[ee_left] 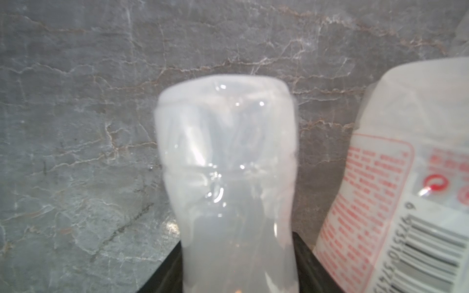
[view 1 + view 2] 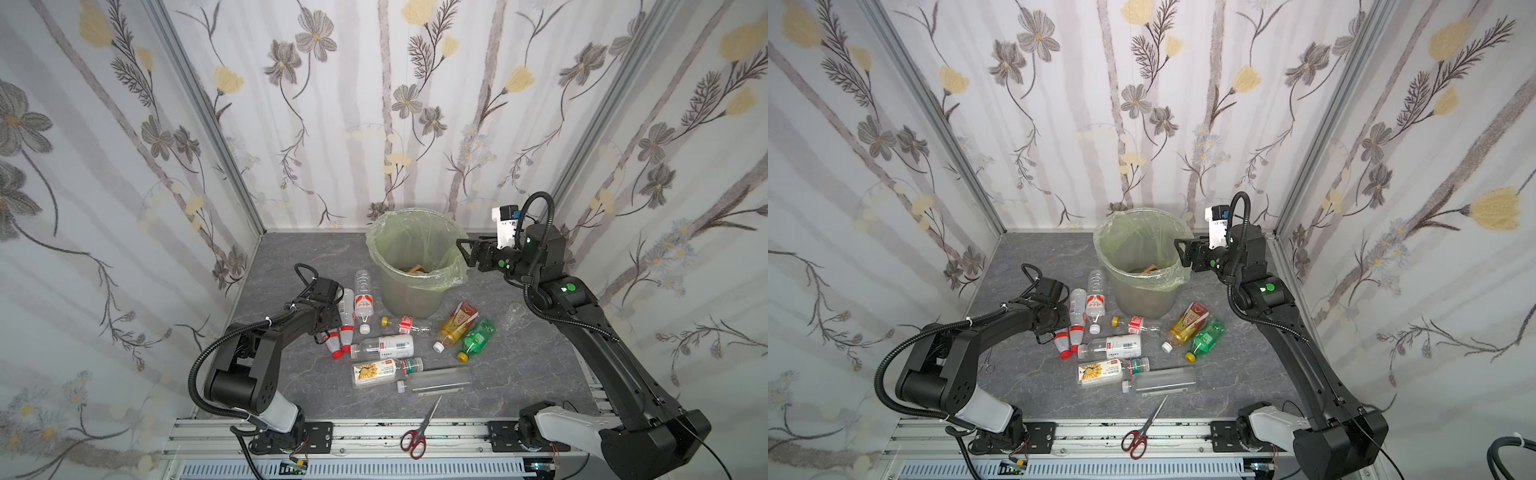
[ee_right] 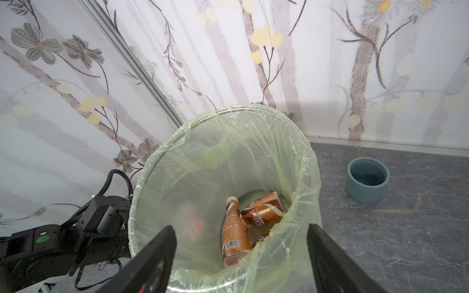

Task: Put the plastic bottles in the bin
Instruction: 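Lift the clear bottle with the left gripper and carry it over the bin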

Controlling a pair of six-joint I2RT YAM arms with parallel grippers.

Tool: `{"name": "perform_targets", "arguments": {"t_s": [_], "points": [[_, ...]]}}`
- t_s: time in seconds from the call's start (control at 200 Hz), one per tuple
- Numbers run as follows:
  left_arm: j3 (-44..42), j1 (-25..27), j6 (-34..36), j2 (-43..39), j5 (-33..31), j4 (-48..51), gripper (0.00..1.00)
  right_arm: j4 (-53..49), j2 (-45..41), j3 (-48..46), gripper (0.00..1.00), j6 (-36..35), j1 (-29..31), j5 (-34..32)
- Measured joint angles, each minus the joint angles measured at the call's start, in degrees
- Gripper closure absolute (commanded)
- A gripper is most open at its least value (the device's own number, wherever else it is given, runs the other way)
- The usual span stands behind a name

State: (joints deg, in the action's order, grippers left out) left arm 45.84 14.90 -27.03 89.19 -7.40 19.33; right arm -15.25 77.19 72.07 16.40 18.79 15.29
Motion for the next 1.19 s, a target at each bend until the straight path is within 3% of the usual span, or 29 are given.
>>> {"name": "perform_targets", "arguments": {"t_s": [0.205, 0.475, 0.85, 1.195], "points": [[0.1, 0.0, 0.0, -3.6, -0.5, 0.0, 0.49, 0.0, -0.3, -0.3, 0.18, -0.2, 0.0, 0.0], [5.7, -0.1, 1.4, -10.3, -0.4, 2.6, 0.48, -0.5, -1.2, -1.7, 0.18, -1.0, 0.0, -0.2], [22.9, 0.0, 6.1, -13.9, 3.5, 9.5, 0.49, -2.0, -2.4, -4.2, 0.18, -2.0, 0.0, -1.1], [41.8, 2.8, 7.8, -11.0, 9.7, 11.8, 0.49, -5.0, -8.3, -9.4, 0.16, -2.0, -0.8, -12.6]]}}
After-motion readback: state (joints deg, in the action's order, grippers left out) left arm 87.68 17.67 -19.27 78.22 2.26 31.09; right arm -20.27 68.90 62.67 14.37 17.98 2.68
